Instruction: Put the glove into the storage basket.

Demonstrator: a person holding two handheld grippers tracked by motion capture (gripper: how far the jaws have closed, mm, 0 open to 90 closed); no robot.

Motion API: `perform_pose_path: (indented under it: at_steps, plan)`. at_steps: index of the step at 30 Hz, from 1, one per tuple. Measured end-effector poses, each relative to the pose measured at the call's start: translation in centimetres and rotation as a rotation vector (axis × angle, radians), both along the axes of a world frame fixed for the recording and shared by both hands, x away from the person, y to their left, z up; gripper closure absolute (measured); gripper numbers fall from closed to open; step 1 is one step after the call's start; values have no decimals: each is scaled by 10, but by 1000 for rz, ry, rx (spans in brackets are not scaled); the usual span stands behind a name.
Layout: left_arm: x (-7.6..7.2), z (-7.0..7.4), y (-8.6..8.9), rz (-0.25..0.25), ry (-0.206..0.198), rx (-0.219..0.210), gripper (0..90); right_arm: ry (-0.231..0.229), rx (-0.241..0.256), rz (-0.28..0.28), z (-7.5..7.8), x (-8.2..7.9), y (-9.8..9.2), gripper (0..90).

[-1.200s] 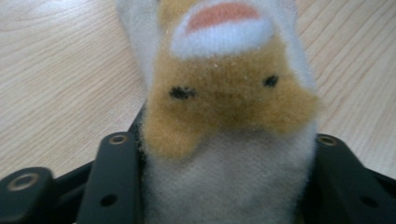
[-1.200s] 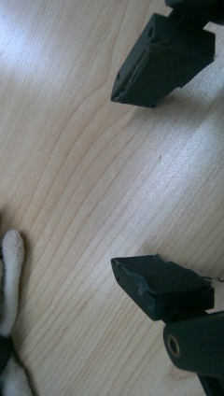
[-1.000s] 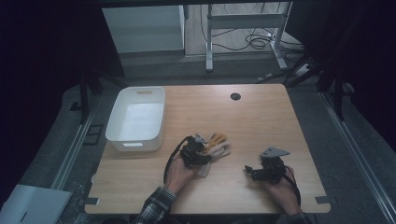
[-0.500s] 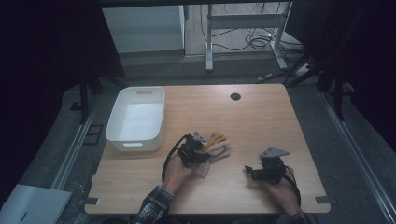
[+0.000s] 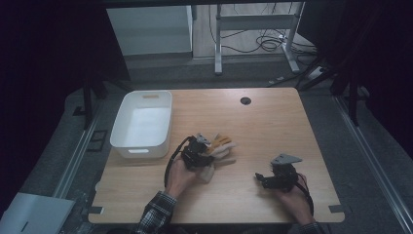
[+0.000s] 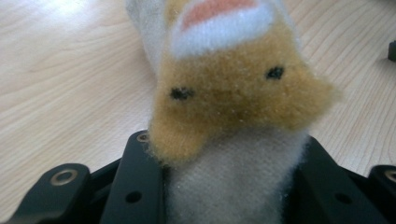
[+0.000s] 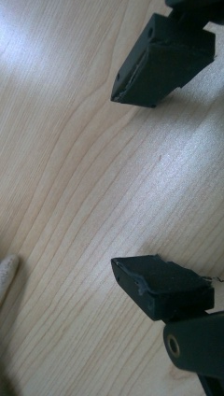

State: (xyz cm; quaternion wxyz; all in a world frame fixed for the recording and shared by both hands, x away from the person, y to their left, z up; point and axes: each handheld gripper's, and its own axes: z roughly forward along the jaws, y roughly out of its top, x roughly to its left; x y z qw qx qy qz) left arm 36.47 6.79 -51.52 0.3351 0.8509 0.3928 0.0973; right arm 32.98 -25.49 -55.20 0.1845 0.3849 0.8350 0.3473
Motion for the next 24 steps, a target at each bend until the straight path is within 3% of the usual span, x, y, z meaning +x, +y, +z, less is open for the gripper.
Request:
perform_pose_path:
  at_steps: [24]
  plan:
    - [14, 38, 31, 54, -17, -4, 653, -2, 0, 1, 0, 0, 0, 172]
